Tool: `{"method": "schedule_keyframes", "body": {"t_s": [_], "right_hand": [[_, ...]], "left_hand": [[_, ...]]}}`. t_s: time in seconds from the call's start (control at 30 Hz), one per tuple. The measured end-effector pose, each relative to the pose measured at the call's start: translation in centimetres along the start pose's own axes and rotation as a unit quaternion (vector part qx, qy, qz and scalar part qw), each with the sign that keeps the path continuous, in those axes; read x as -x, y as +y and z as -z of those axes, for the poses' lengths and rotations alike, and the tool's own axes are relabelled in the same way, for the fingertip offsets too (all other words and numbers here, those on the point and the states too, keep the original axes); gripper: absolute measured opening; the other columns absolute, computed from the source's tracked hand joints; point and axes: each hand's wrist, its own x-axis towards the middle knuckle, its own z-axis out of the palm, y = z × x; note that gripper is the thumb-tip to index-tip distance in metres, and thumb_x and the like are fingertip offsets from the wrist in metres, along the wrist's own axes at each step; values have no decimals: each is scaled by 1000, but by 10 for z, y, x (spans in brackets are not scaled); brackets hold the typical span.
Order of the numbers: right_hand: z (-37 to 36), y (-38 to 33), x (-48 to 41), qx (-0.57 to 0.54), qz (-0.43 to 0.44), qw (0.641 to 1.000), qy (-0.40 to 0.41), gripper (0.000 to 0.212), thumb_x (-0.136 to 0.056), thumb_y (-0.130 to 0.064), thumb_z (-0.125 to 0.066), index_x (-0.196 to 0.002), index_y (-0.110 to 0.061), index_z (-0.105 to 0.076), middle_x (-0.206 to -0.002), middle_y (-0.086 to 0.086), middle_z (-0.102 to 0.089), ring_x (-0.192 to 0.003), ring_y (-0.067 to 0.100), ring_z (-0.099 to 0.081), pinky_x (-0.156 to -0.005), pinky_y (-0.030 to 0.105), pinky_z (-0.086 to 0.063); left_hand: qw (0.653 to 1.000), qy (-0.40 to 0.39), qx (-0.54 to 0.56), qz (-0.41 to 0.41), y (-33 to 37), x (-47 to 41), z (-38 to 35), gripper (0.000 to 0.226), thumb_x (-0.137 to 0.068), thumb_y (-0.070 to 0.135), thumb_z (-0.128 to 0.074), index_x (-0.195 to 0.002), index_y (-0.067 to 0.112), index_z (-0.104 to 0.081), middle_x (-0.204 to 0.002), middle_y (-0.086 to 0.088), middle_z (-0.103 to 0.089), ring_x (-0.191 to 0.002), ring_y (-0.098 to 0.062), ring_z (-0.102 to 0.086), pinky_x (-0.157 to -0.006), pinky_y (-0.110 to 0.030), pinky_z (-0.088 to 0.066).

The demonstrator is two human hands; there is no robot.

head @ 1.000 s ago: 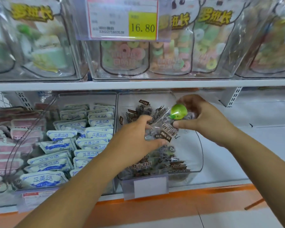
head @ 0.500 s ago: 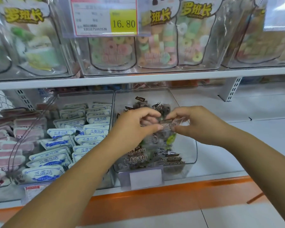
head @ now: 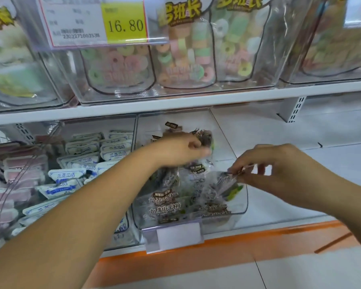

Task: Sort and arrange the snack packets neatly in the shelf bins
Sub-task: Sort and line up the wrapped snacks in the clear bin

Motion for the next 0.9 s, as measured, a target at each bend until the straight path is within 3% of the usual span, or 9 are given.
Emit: {"method": "schedule_keyframes", "body": {"t_s": [0.07, 0.13, 0.27, 0.4, 0.53, 0.6, 0.73, 0.83, 0.9], "right_hand": [[-8, 0, 2, 16, 1, 1000, -8, 22, -79, -27, -73, -88, -47, -70, -79, -17, -60, -67, 6, -59, -62, 13, -44], [-11, 1, 3, 18, -17, 1000, -15, 22, -81, -29, -71, -89, -50, -68, -80, -17, -56, -73, 1, -57, -63, 11, -40], [-15, 0, 3, 32, -34, 998, -38, 21, -85, -33, -68, -93, -52, -64, -83, -15, -52, -77, -15, -50, -63, 10, -35], [-19, 0, -3, 59, -46, 996, -58, 21, -86, -35, -67, -94, -53, -60, -87, -15, -52, -77, -17, -49, -65, 9, -35], [-16, -2, -5, 84, -40, 994, -59, 25, -86, -34, -67, -86, -57, -57, -87, -15, -51, -74, -4, -55, -68, 11, -37], [-19, -3, -5, 91, -37, 992, -78, 21, -86, -37, -66, -84, -57, -60, -87, -15, -47, -79, 0, -55, -70, 14, -38], [-29, -1, -5, 127, -26, 985, -117, 19, -85, -43, -65, -98, -57, -65, -88, -11, -43, -84, -4, -42, -73, 17, -38], [-29, 3, -5, 94, -27, 986, -132, 21, -85, -40, -65, -101, -54, -66, -92, -15, -58, -89, -5, -40, -79, 20, -42], [-28, 6, -4, 74, -30, 986, -147, 21, -86, -41, -64, -102, -55, -66, -98, -16, -64, -92, -1, -42, -81, 23, -44]], "left_hand": [[996, 12, -84, -20, -5, -2, -7, 58, -82, 47, -69, -134, 29, -50, -132, 4, -48, -120, -16, -47, -95, -27, -39], [991, 37, -120, -39, -11, 4, -12, 68, -78, 32, -77, -138, 32, -44, -141, 2, -39, -130, -19, -35, -105, -29, -30], [963, 152, -216, -46, -26, 26, -19, 85, -72, 37, -79, -143, 26, -34, -141, -1, -33, -127, -21, -31, -107, -33, -32], [976, 100, -192, -14, -38, 39, -11, 65, -73, 33, -79, -128, 19, -50, -136, 1, -37, -115, -16, -47, -102, -32, -42], [986, 38, -158, -48, -48, 54, 1, 35, -78, 13, -76, -108, 29, -65, -142, 20, -31, -117, -5, -45, -93, -11, -36], [987, 4, -150, -60, -47, 61, 5, 29, -81, 16, -74, -105, 32, -69, -143, 27, -28, -114, -1, -43, -86, -7, -32], [992, -16, -108, -66, -32, 61, 18, 28, -82, 42, -70, -109, 38, -68, -146, 21, -35, -124, -3, -41, -106, -23, -30], [997, 26, -20, -75, -10, 39, 24, 31, -88, 48, -61, -118, 39, -65, -130, 19, -56, -113, 1, -51, -99, -21, -37], [996, 10, -38, -79, 2, 16, 17, 35, -93, 44, -57, -126, 34, -60, -129, 15, -58, -109, 0, -52, -92, -18, -36]]}}
